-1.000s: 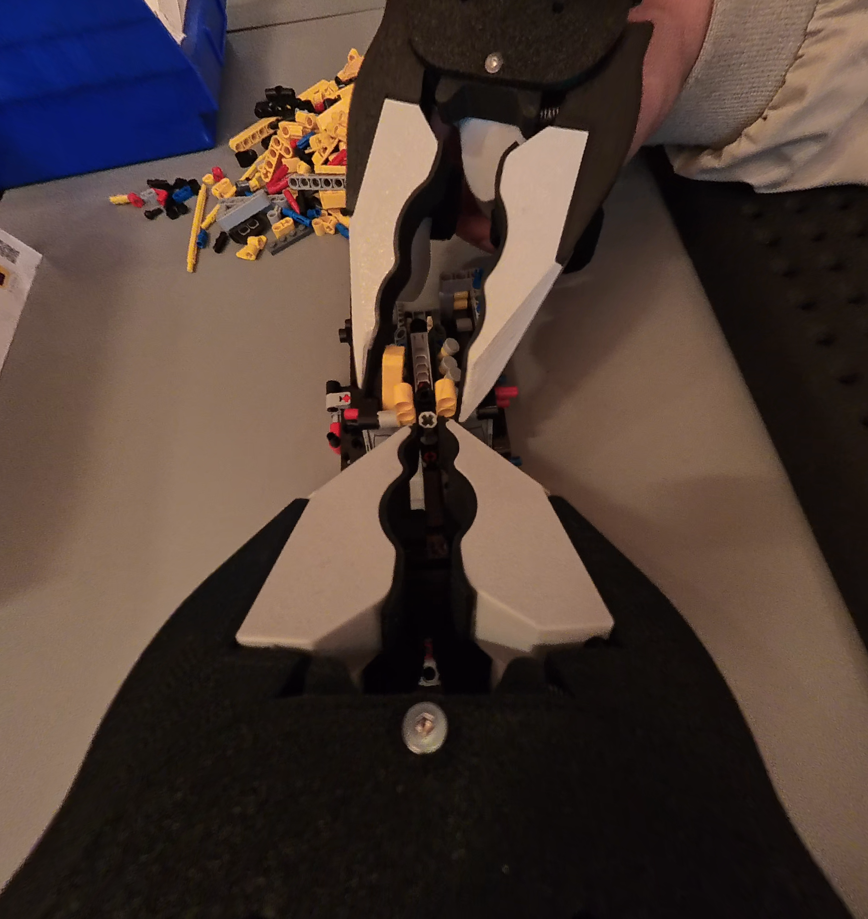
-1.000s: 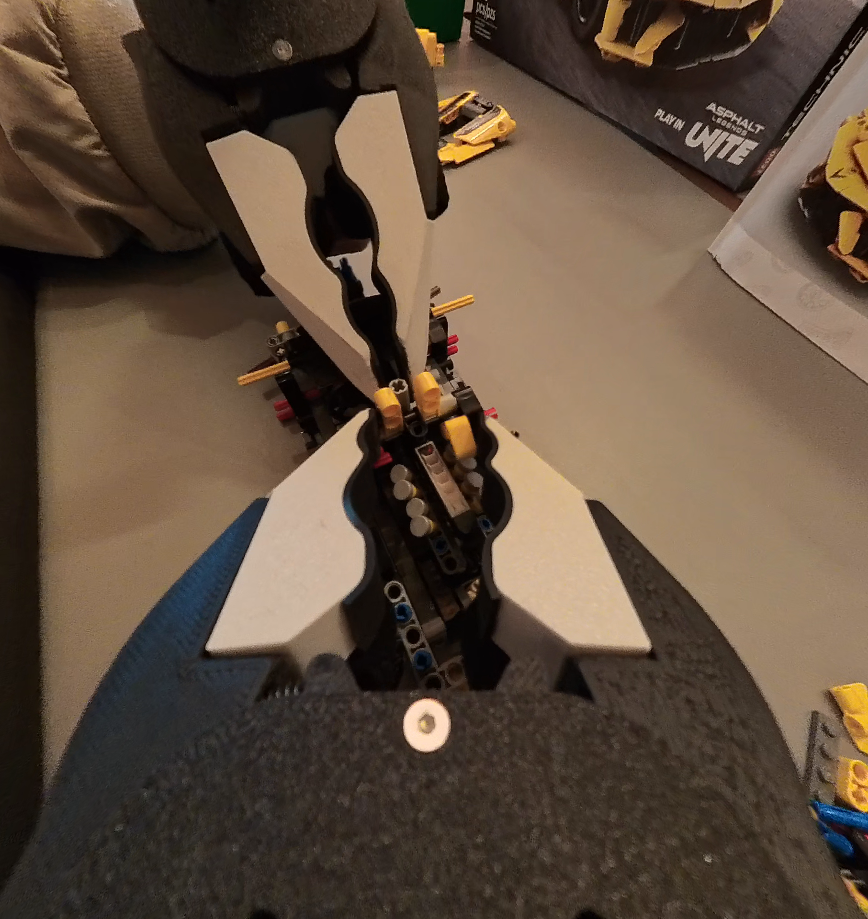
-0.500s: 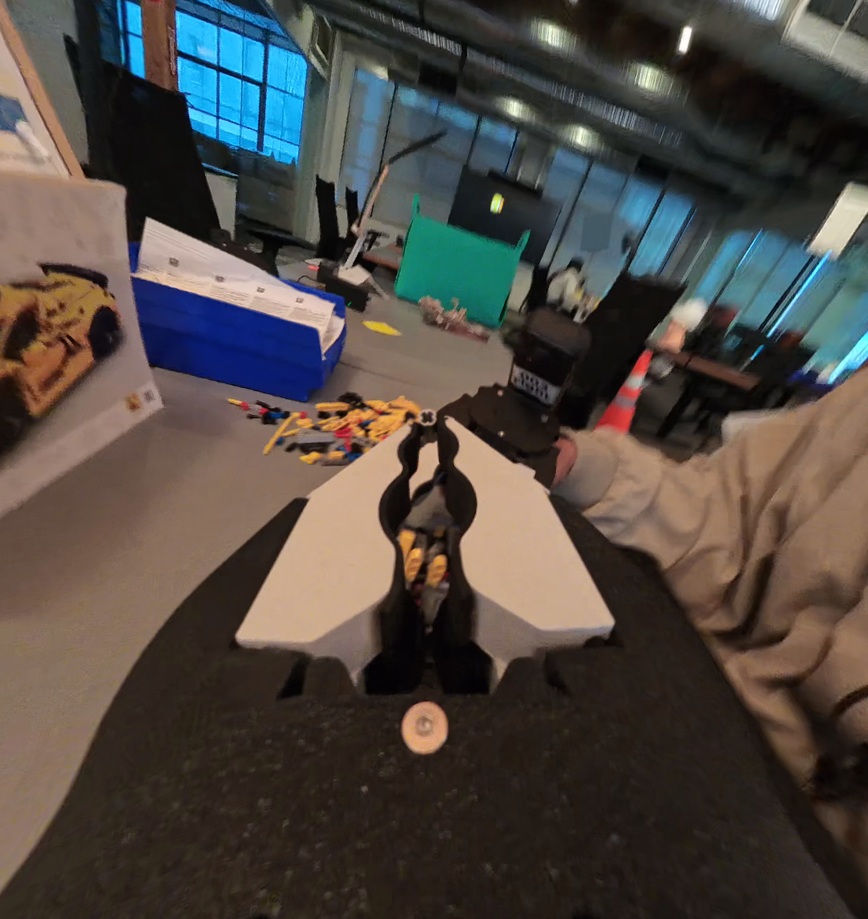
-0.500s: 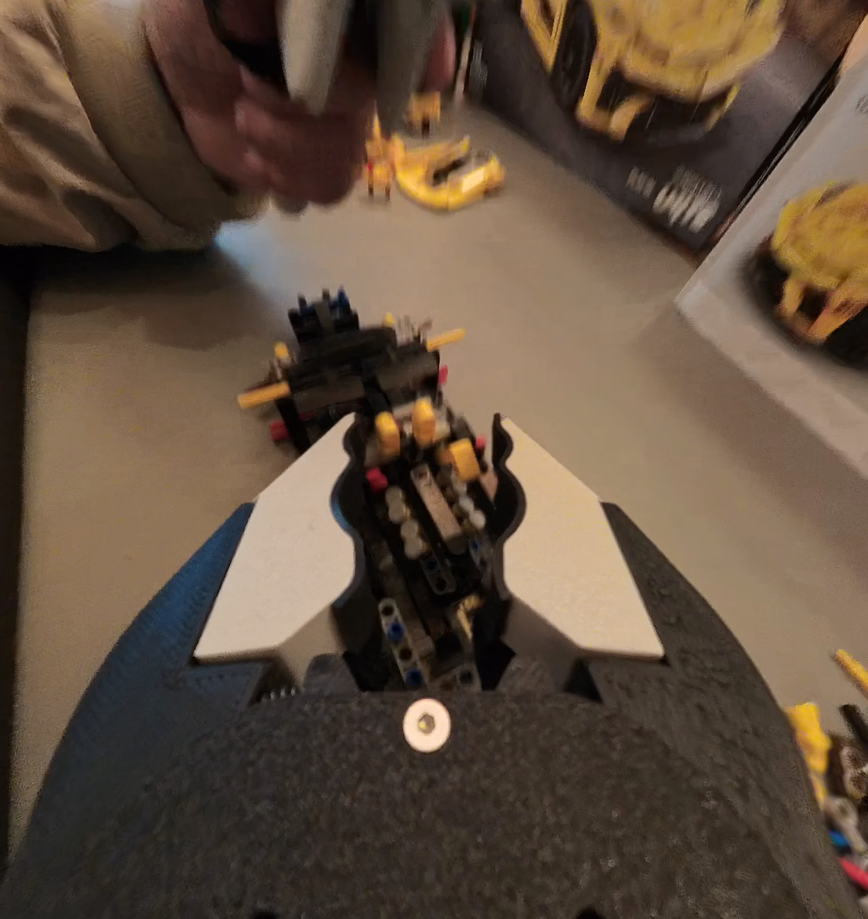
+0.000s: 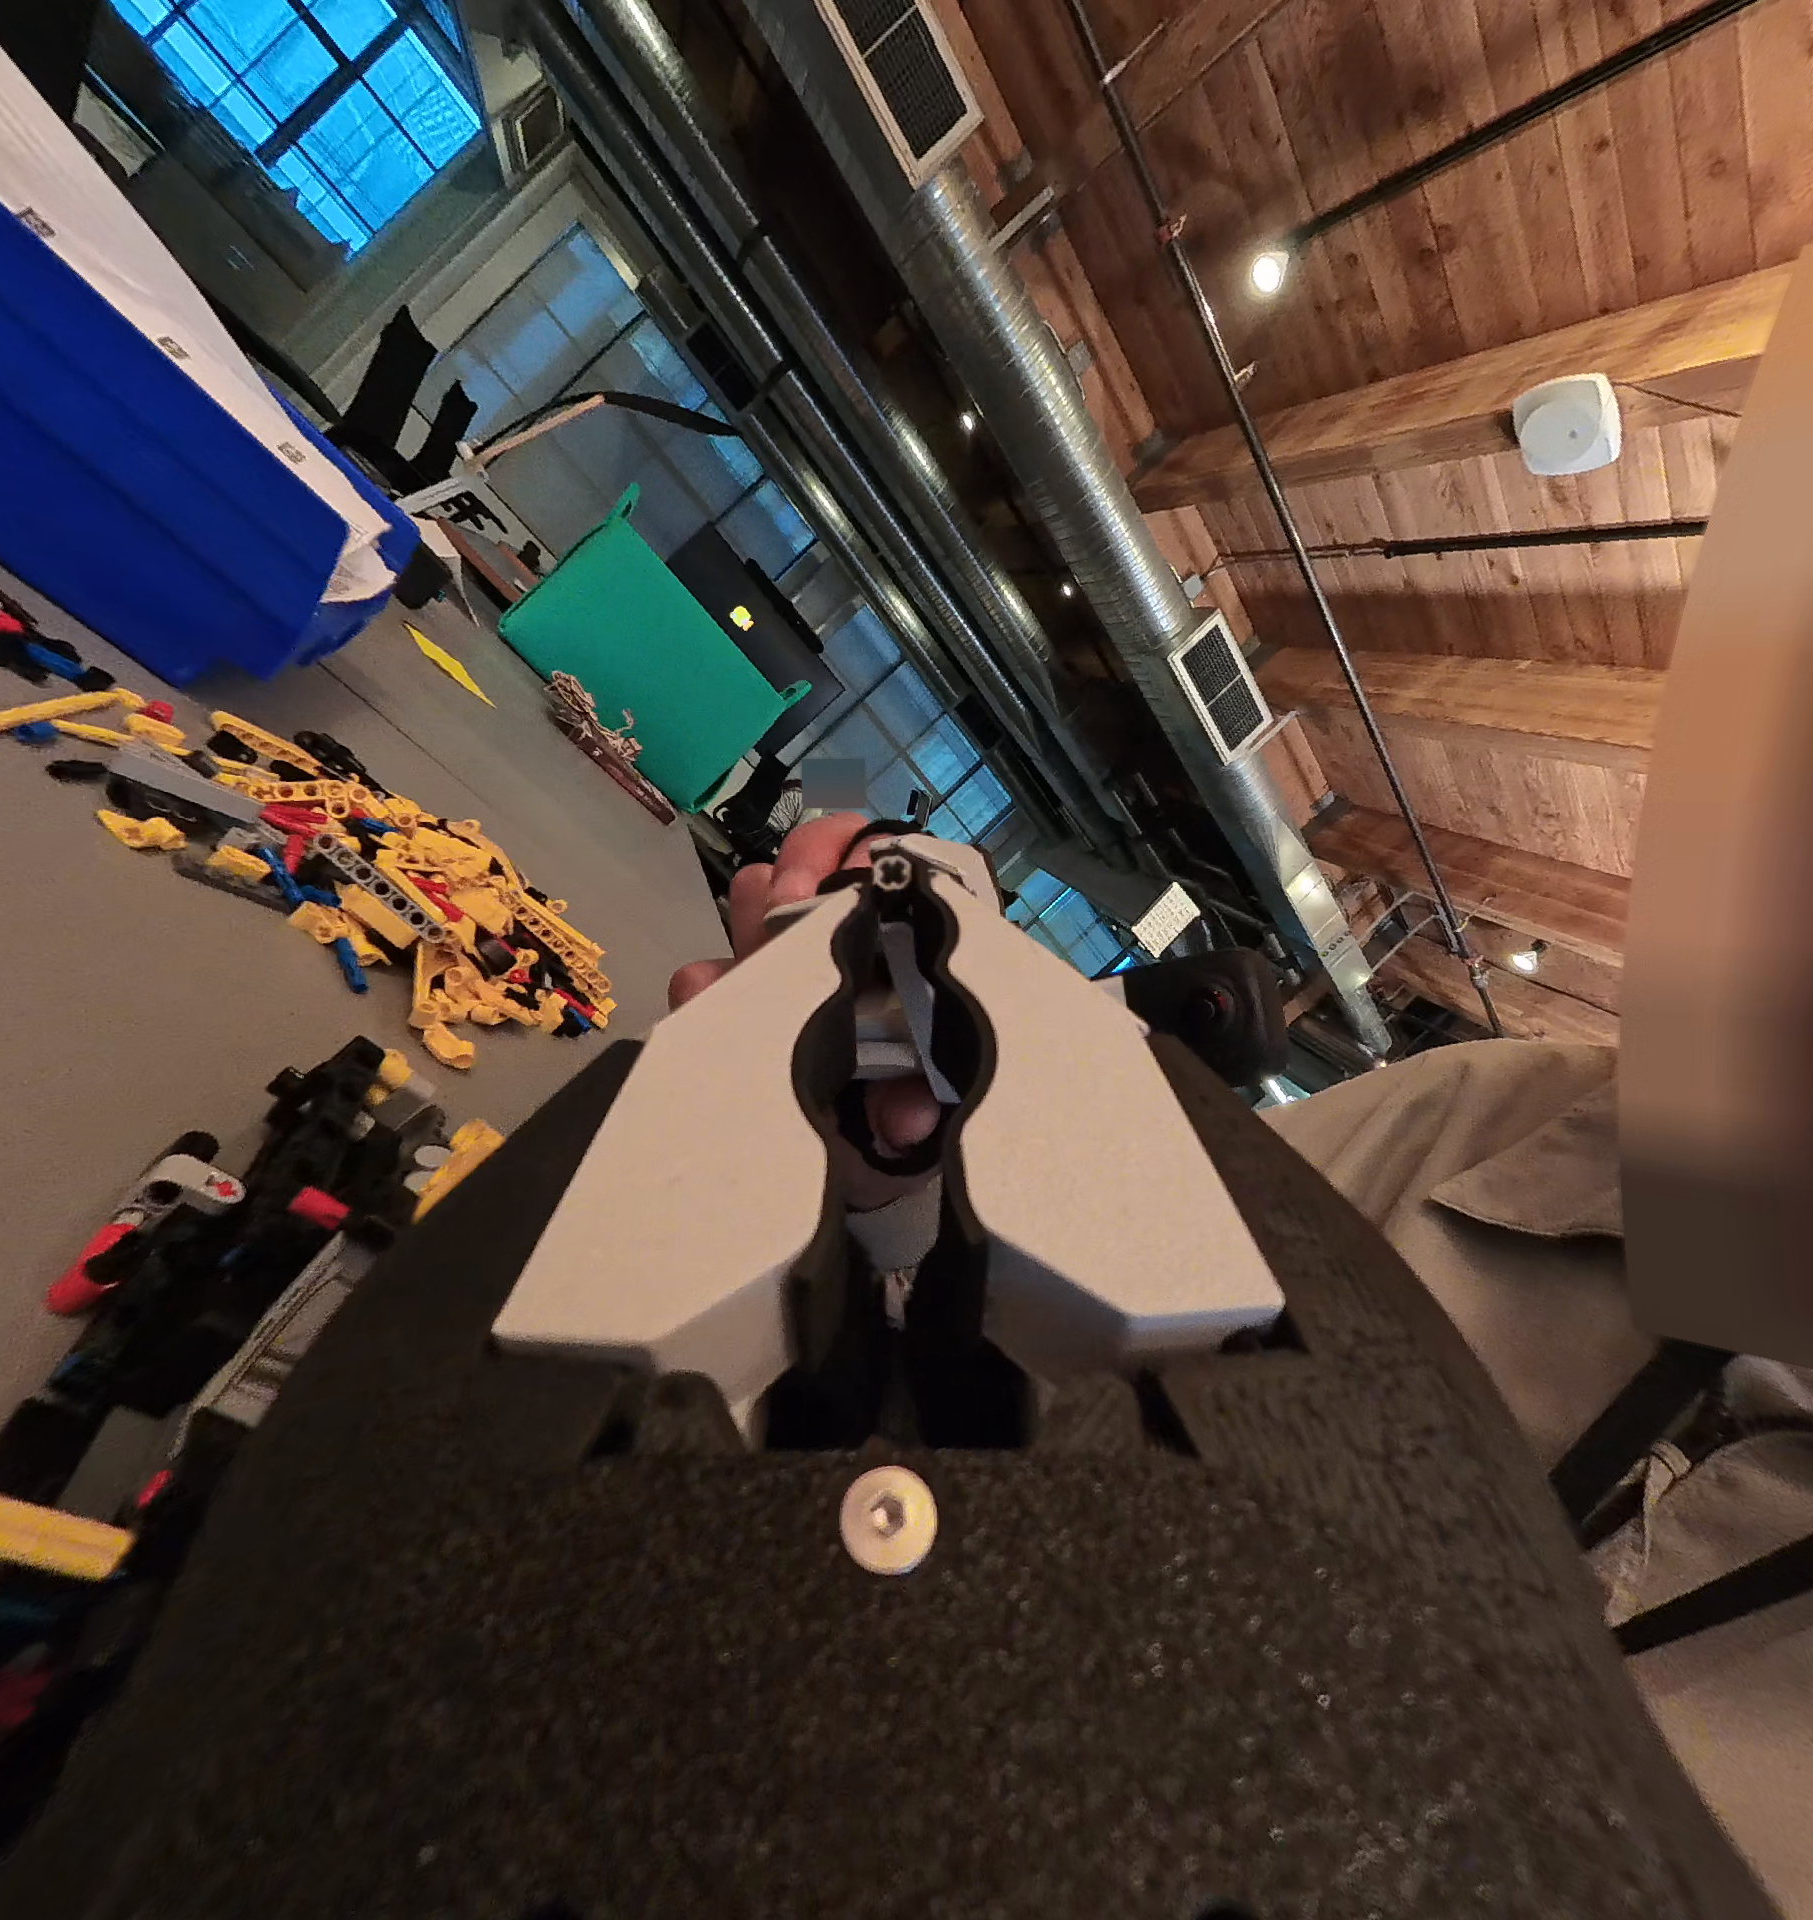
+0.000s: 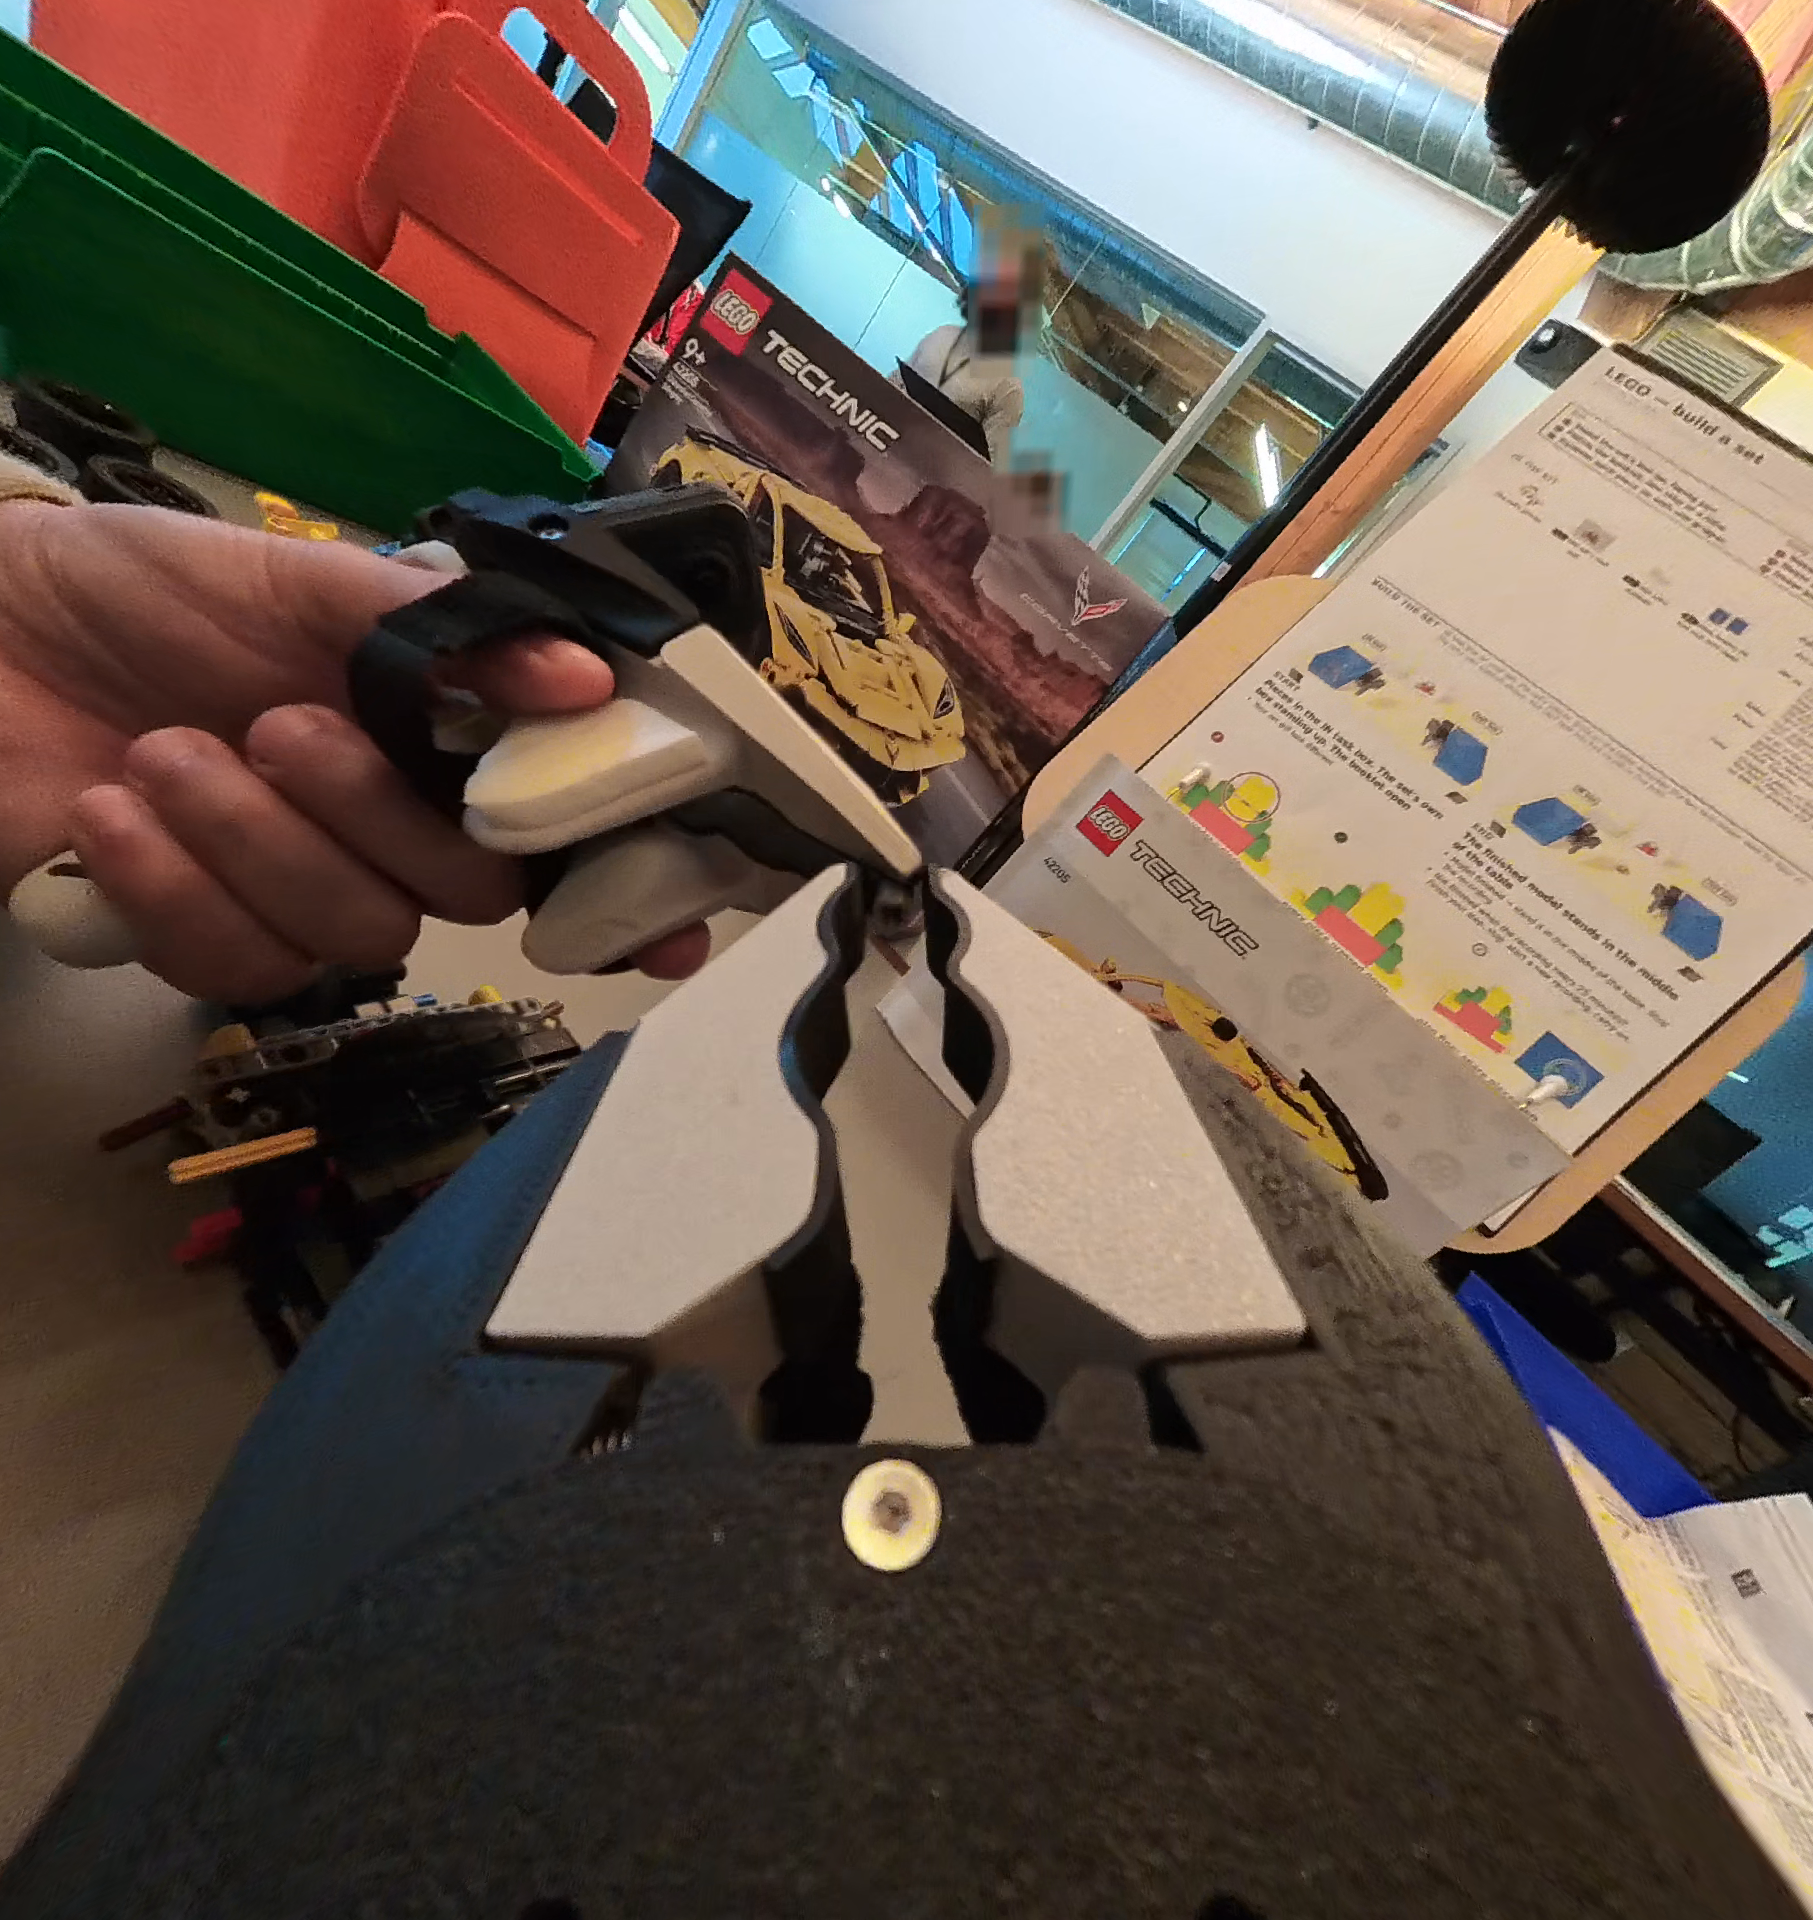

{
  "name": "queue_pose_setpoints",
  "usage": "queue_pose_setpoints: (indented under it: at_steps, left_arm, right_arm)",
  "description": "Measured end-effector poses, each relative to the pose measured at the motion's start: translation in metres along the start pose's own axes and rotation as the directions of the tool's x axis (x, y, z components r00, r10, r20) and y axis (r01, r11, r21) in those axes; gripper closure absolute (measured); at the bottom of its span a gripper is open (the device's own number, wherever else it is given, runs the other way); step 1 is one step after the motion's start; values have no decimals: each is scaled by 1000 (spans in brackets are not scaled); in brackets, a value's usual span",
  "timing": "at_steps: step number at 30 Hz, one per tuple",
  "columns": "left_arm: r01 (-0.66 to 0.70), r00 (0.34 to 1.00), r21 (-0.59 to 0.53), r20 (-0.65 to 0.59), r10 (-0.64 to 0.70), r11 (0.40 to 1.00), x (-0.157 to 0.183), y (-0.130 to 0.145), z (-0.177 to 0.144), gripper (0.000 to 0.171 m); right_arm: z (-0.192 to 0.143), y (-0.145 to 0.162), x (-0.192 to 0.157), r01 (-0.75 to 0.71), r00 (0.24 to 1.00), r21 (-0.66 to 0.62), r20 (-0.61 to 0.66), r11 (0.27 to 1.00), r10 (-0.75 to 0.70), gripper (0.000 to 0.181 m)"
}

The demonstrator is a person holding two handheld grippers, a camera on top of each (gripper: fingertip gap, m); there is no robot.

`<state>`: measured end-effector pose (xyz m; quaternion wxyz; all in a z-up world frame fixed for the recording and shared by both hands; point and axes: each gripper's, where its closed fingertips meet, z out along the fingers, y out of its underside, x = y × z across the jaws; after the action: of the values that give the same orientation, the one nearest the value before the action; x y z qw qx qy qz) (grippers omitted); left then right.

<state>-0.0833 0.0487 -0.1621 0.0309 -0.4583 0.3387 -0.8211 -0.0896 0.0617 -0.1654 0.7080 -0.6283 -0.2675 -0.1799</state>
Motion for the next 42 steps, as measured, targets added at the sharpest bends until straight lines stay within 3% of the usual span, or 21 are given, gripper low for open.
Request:
queue_pose_setpoints:
  at_steps: [8, 12, 22, 25, 29, 32, 34, 36, 38, 40, 42]
  left_arm:
    - [-38, 999, -46, -17, 37, 998, 4, 3, -4, 157]
    - [-108, 994, -76, 15, 109, 991, 3, 5, -5, 166]
    - [-239, 969, -132, 29, 245, 962, 11, 7, -7, 166]
    - [-352, 931, -162, 44, 364, 922, 18, 9, -4, 166]
    - [-461, 877, -190, 48, 477, 867, 27, 8, -3, 167]
    - [-561, 810, -208, 64, 583, 802, 29, 10, 0, 167]
    - [-677, 705, -231, 72, 706, 699, 36, 13, 3, 167]
    - [-798, 527, -282, 100, 844, 532, 41, 15, 8, 168]
    - [-840, 438, -299, 122, 891, 453, 47, 16, 13, 168]
    - [-821, 459, -307, 147, 876, 482, 47, 16, 14, 168]
    - [-768, 516, -336, 181, 837, 546, 36, 9, 5, 163]
  right_arm:
    - [-1, 2, -3, -53, 997, 16, 61, 998, 52, 176]
    - [-2, -1, -6, -76, 994, 35, 85, 997, 73, 176]
    - [-6, -7, -8, -137, 977, 58, 171, 989, 125, 175]
    - [-11, -12, -8, -235, 941, 64, 265, 970, 211, 175]
    - [-14, -22, -7, -222, 946, 120, 268, 968, 184, 176]
    - [-16, -23, -6, -317, 908, 119, 323, 941, 265, 176]
    - [-21, -30, -6, -487, 812, 126, 431, 864, 394, 176]
    - [-27, -34, -6, -661, 648, 69, 555, 747, 521, 175]
    - [-32, -40, -4, -739, 554, 55, 618, 672, 558, 176]
    - [-34, -40, -4, -752, 528, 40, 635, 658, 564, 176]
    - [-28, -22, 7, -726, 580, 20, 555, 688, 596, 175]
